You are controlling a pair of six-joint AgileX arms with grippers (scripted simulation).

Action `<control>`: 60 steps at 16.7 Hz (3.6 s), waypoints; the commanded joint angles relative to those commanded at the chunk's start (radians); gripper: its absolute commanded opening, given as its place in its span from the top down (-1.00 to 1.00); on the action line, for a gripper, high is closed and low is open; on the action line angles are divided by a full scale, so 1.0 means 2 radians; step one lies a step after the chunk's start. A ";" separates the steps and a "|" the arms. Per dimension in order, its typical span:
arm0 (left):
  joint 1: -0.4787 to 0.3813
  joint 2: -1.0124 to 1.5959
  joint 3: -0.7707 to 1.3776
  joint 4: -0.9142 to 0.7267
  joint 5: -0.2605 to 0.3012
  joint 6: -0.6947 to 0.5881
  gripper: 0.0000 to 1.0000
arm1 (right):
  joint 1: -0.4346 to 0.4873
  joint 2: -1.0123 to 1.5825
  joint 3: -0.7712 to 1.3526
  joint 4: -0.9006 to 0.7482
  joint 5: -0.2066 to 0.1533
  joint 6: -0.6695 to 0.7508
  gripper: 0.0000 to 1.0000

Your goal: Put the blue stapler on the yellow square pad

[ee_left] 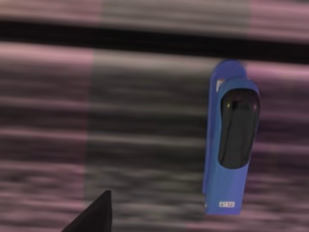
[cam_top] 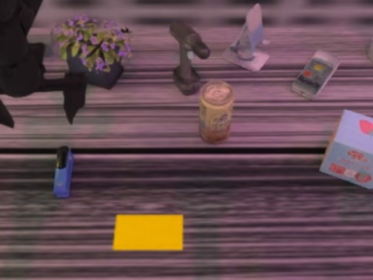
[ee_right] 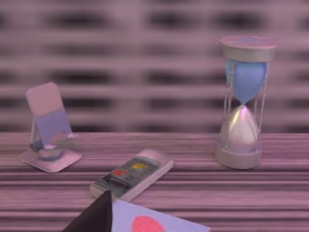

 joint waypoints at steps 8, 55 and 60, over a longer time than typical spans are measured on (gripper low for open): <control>0.000 0.038 0.035 -0.021 0.000 -0.004 -1.00 | 0.000 0.000 0.000 0.000 0.000 0.000 -1.00; 0.007 0.044 0.030 -0.015 0.000 -0.004 1.00 | 0.000 0.000 0.000 0.000 0.000 0.000 -1.00; 0.005 0.039 0.035 -0.021 0.000 -0.003 1.00 | 0.000 0.000 0.000 0.000 0.000 0.000 -1.00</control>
